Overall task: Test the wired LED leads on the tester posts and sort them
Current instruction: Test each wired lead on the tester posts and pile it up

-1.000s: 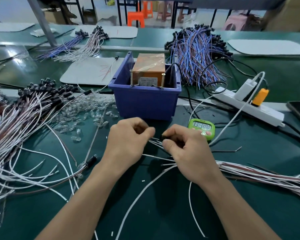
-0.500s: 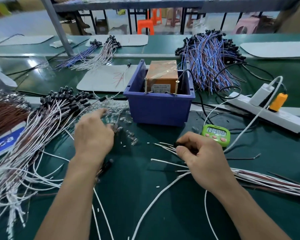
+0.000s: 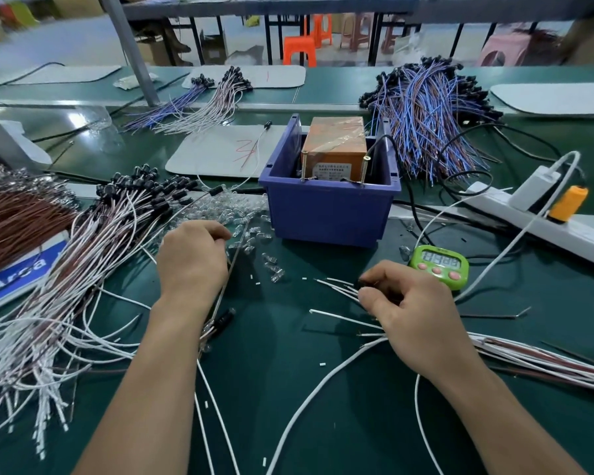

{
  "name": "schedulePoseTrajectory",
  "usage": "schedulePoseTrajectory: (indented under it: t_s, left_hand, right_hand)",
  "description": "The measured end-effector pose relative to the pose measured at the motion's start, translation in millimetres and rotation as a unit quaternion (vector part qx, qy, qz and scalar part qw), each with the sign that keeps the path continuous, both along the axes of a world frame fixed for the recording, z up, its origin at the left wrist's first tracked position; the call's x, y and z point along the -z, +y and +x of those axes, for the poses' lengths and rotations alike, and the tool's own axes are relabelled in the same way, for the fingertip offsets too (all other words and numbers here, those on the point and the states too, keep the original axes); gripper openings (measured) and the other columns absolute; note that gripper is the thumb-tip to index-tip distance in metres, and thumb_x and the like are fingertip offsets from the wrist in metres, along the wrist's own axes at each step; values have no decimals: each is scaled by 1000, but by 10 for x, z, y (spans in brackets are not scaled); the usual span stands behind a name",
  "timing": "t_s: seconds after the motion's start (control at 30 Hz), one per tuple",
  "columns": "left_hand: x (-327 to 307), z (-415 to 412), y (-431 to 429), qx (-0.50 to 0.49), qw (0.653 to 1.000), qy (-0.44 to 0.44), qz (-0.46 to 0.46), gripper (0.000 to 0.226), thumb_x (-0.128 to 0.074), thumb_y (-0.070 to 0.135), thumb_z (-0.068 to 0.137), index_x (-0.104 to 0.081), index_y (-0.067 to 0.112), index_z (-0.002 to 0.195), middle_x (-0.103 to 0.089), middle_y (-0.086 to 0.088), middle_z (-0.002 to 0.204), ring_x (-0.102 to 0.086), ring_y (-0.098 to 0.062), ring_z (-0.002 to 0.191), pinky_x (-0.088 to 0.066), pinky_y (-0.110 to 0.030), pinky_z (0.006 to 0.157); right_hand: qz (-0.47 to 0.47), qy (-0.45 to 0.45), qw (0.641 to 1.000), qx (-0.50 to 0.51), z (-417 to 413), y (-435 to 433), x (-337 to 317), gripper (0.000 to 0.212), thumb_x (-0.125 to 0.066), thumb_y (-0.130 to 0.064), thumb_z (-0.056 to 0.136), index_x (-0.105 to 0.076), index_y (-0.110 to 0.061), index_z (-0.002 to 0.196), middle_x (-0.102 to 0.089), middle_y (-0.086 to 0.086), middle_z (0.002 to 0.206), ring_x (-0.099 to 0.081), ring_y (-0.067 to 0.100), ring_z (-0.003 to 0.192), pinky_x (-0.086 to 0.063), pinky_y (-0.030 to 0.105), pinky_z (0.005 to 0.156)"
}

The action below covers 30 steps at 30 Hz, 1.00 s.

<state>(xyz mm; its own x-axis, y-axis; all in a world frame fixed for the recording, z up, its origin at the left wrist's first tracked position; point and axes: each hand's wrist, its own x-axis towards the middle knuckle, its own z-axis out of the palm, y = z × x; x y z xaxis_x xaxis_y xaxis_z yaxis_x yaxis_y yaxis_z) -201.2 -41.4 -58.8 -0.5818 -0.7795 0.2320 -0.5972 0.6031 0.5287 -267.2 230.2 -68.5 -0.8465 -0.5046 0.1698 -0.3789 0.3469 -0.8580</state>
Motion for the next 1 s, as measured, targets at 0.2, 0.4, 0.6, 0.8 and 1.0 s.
schedulePoseTrajectory:
  t_s: [0.2,0.4,0.6,0.8,1.0]
  left_hand:
    - [6,31,-42,8,998,-68,-15,25,-70,14,91,-80,32,104,-78,-2,102,-69,-26,96,-55,-37,90]
    - [3,11,-19,-14,999,-31,1,27,-67,7,91,-80,26,105,-78,-3,104,-70,-26,96,-54,-34,92]
    - [39,-30,7,3,999,-36,11,44,-59,-2,90,-75,27,119,-69,-4,117,-63,-28,108,-50,-37,97]
    - [30,21,23,4,997,64,-45,29,-55,-4,96,-78,12,105,-63,-8,117,-58,-25,97,-43,-29,88]
    - [-140,-26,483,67,970,229,-44,17,-63,6,97,-74,19,98,-58,7,104,-63,-20,89,-50,-30,84]
  right_hand:
    - [-6,-2,1000,5,-11,6,4,19,-71,-16,91,-69,-30,80,-65,-1,64,-57,18,61,-45,25,57]
    - [-8,0,1000,9,-8,1,-4,19,-72,-15,90,-69,-30,79,-65,-4,64,-56,14,59,-43,19,55]
    - [-11,3,1000,6,-10,7,-10,19,-72,-15,90,-69,-30,80,-64,-3,62,-51,10,54,-41,18,53]
    - [-23,-6,1000,5,-34,-4,5,18,-71,-16,92,-70,-31,83,-68,-8,67,-59,8,61,-43,13,57]
    - [-59,-40,997,6,-79,-17,0,16,-70,-16,93,-71,-32,89,-73,-11,74,-68,7,71,-51,14,66]
